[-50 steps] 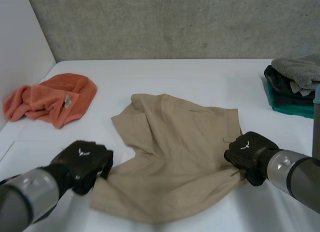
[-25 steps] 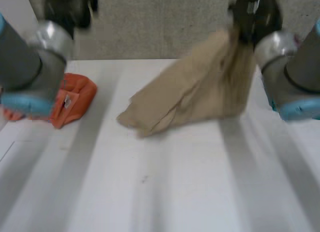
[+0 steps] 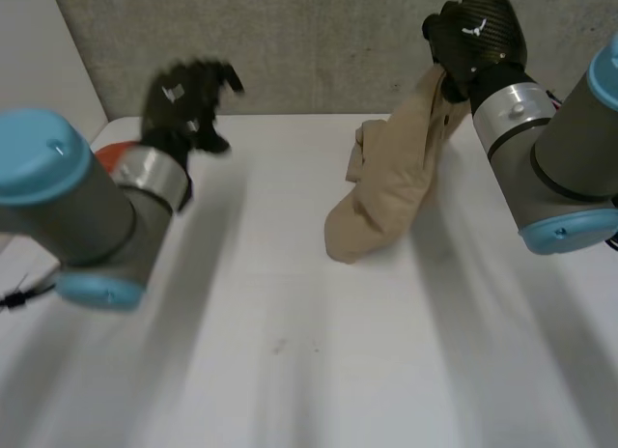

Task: Fold the laundry.

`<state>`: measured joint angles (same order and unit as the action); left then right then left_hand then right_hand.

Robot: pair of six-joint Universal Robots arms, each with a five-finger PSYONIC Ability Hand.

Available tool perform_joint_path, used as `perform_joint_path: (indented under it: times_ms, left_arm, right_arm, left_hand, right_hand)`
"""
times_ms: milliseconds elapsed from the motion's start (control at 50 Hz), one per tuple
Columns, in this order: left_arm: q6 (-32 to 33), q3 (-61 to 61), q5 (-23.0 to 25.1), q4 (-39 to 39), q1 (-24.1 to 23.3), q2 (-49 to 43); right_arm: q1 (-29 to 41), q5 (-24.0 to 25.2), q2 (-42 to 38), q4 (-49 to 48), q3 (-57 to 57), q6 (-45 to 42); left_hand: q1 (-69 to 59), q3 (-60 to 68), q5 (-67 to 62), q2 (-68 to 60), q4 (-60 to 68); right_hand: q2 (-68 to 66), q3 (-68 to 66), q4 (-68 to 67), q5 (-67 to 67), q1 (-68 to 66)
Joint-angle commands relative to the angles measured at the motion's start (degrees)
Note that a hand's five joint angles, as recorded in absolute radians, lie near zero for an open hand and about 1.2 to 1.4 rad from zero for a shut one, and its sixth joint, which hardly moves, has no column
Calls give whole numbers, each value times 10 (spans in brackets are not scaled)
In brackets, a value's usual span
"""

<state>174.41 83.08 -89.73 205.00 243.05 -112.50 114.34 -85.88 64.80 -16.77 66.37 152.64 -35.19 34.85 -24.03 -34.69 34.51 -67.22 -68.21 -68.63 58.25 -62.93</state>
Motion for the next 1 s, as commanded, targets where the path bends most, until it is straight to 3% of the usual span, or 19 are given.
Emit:
perform_joint_path:
  times_ms: [20, 160, 500, 760, 880, 1000]
  left_arm:
    - [-116, 41, 2, -79, -45, -34]
    - [-212, 39, 5, -142, -86, -65]
    - [-268, -50, 3, -138, -117, -188]
    - [-296, -68, -6, -37, -130, -203]
    - [-316, -66, -43, -1, -130, -202]
    - [-312, -82, -47, 28, -133, -212]
  right_arm:
    - [32, -31, 19, 74, 3, -2]
    - [62, -75, 32, 102, 3, -18]
    - [135, -118, 89, 140, 10, -15]
    - [168, -123, 112, 147, 39, 10]
    - [168, -125, 126, 147, 53, 23]
    - [169, -125, 137, 147, 53, 25]
  left_hand:
    - [-26, 30, -38, -31, 33]
    - [1, 3, -11, -4, 6]
    - [14, -11, 3, 9, -7]
    - [4, -1, -7, -1, 3]
    - [9, -6, -2, 4, -2]
    - [11, -7, -1, 6, -4]
  right_hand:
    - [-128, -118, -114, 117, -171]
    - [-128, -118, -114, 117, -171]
    - [-128, -118, -114, 117, -171]
    - [-128, -118, -114, 117, -171]
    - [-128, -118, -114, 117, -171]
    - [-128, -118, -114, 117, -171]
